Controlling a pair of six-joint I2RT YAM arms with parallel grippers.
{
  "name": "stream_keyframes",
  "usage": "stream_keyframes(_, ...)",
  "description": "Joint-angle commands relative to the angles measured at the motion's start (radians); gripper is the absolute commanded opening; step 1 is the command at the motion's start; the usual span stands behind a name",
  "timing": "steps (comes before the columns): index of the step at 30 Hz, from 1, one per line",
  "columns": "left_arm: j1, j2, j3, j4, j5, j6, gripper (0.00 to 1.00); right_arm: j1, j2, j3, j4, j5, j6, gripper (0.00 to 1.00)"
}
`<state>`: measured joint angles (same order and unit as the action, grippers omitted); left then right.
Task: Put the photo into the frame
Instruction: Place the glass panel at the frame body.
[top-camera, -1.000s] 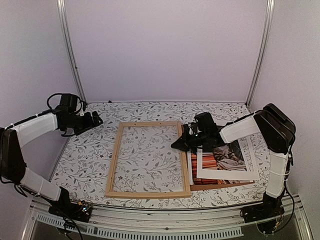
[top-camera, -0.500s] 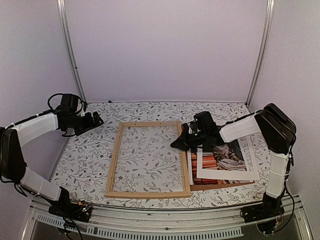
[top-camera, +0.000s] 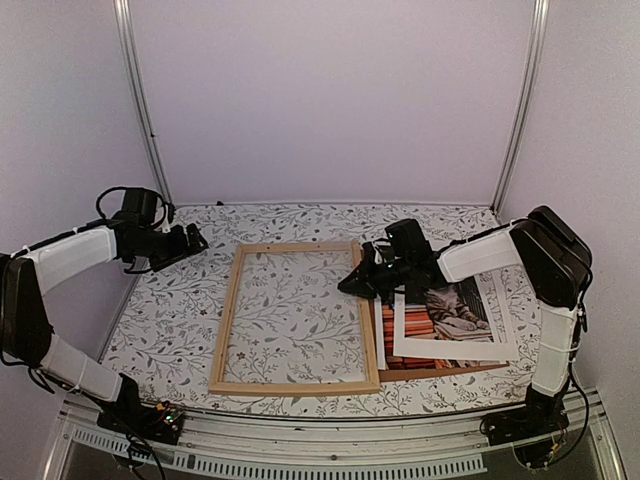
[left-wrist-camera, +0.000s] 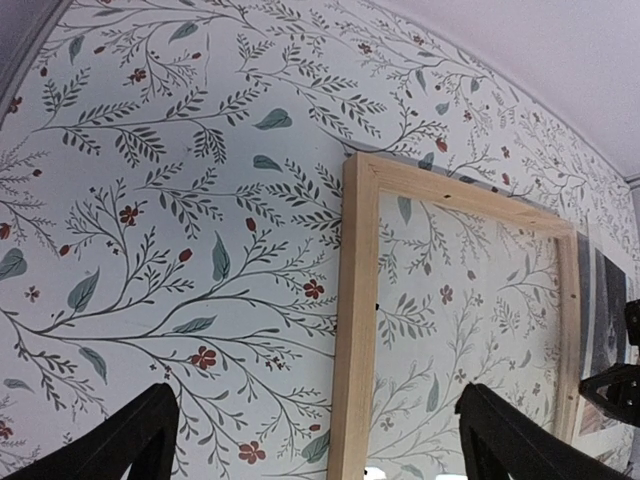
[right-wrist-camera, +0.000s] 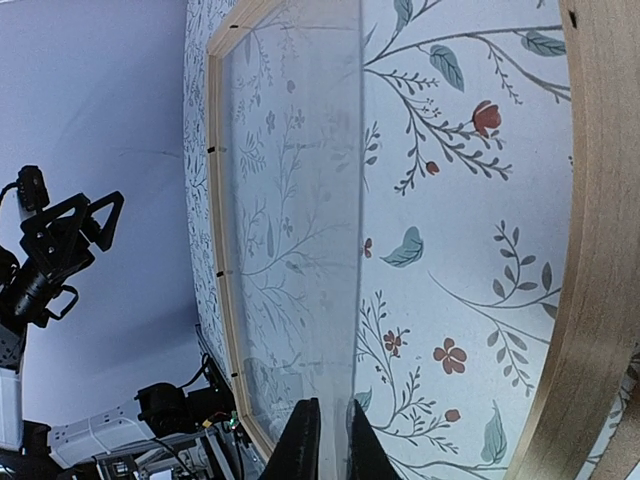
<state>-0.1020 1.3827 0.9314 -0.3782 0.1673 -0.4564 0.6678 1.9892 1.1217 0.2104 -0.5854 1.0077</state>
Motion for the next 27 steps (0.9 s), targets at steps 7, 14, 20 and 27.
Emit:
stream_keyframes(7, -0.031, 0.013, -0.02, 0.036, 0.004, 0.003, 1.0, 0.013, 0.01, 0.037, -0.028, 0.019, -0.019, 0.23)
stream_keyframes(14, -0.161, -0.024, -0.072, 0.162, 0.064, -0.056, 1.0, 0.018, 0.021, 0.048, -0.039, 0.022, -0.029, 0.25)
stream_keyframes(20, -0.327, 0.02, -0.123, 0.329, 0.111, -0.169, 1.0, 0.021, 0.033, 0.055, -0.039, 0.021, -0.032, 0.26)
stream_keyframes(27, -0.454, 0.165, -0.066, 0.362, 0.124, -0.191, 1.0, 0.023, 0.046, 0.069, -0.046, 0.027, -0.04, 0.28)
